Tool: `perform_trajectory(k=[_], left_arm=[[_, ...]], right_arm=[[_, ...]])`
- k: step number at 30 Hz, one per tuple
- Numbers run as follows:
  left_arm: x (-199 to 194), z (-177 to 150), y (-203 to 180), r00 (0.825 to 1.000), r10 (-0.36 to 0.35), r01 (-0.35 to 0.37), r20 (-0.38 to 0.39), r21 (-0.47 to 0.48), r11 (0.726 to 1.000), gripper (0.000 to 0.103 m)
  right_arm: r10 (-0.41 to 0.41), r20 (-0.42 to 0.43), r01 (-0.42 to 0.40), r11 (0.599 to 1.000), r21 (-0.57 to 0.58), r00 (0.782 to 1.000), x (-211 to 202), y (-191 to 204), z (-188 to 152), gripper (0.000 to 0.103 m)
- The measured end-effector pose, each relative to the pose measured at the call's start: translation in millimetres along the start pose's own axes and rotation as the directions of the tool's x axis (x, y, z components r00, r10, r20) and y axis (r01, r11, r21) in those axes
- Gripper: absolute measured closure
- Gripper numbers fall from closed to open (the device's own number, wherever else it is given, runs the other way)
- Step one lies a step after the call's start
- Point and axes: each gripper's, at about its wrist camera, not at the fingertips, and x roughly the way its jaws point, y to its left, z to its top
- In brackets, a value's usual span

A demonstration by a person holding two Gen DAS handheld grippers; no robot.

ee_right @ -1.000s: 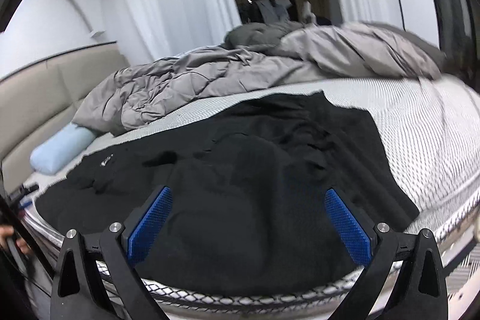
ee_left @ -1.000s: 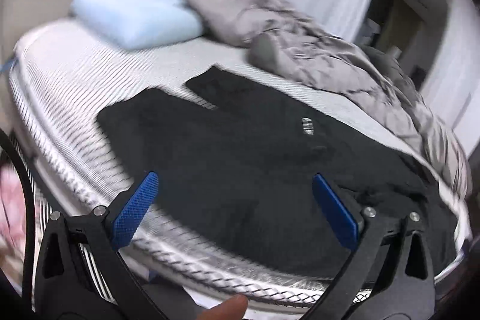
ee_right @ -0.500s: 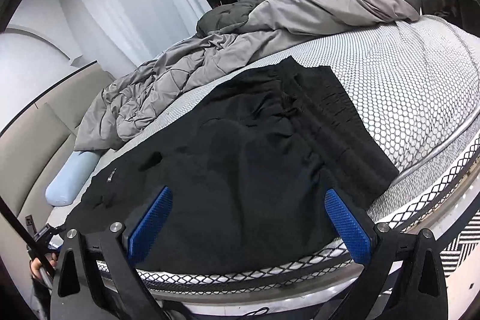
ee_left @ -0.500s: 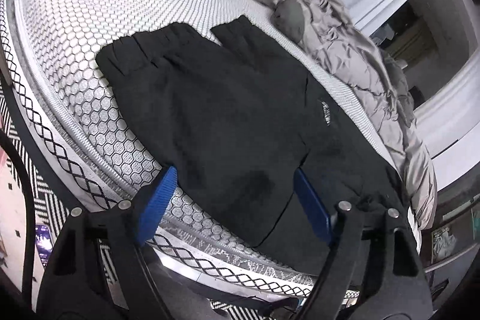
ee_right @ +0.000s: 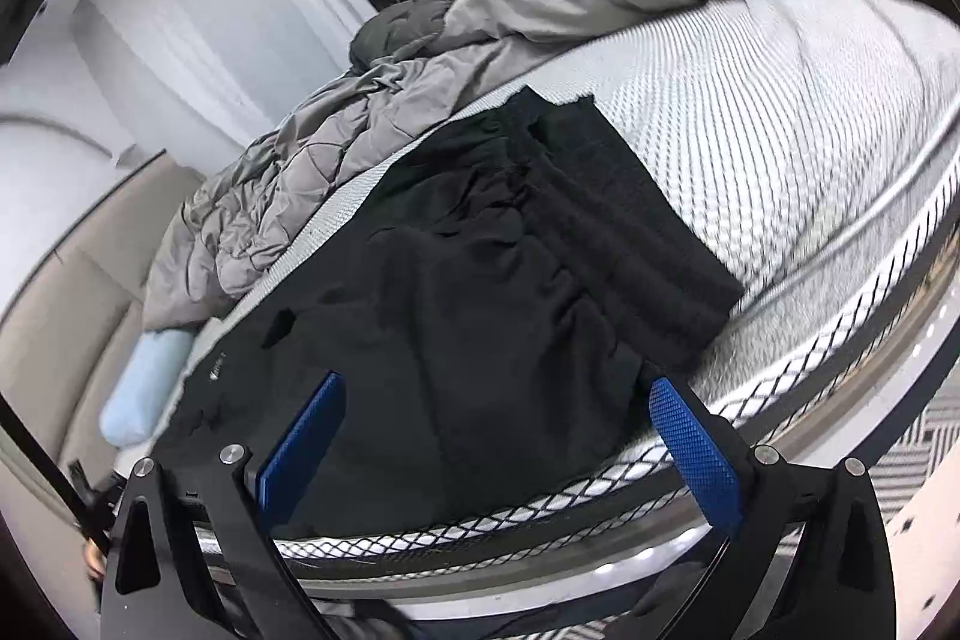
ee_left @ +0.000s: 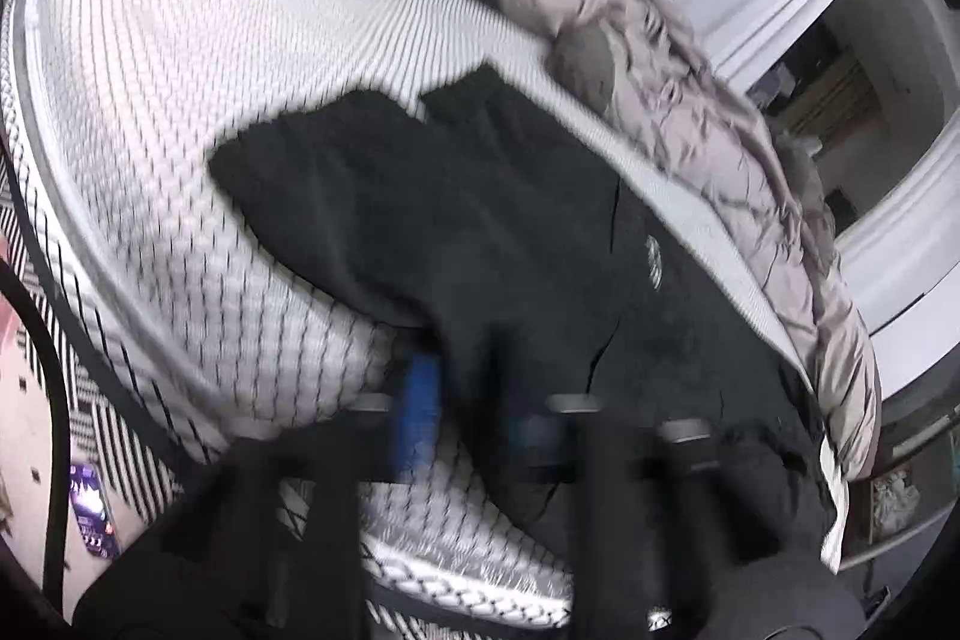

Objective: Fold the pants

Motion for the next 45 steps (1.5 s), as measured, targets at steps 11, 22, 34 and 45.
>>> perform_trajectory(k=[11,22,34,45], left_arm=[[-6,14,-18,0.998,-0.032,0.031,0.055,0.015,0.999,0.1],[2,9,-11,0.999,-0.005,0.004,0.035,0.029,1.0,0.1],[-7,6,4,0.999,-0.043,0.042,0.021,0.03,0.999,0.1],[-20,70,-61,0.987,-0.089,0.073,0.133,0.123,0.99,0.101]], right_arm=[[0.037,-0.122,-0.019,0.99,0.14,0.992,13,-53,16,0.016],[-0.094,-0.147,0.102,0.994,0.05,0.985,45,-52,55,0.075],[-0.027,0.004,0.026,0.986,0.162,1.0,-5,-76,46,0.091],[-0.009,0.219,-0.017,0.993,0.114,0.976,-34,-12,108,0.091]])
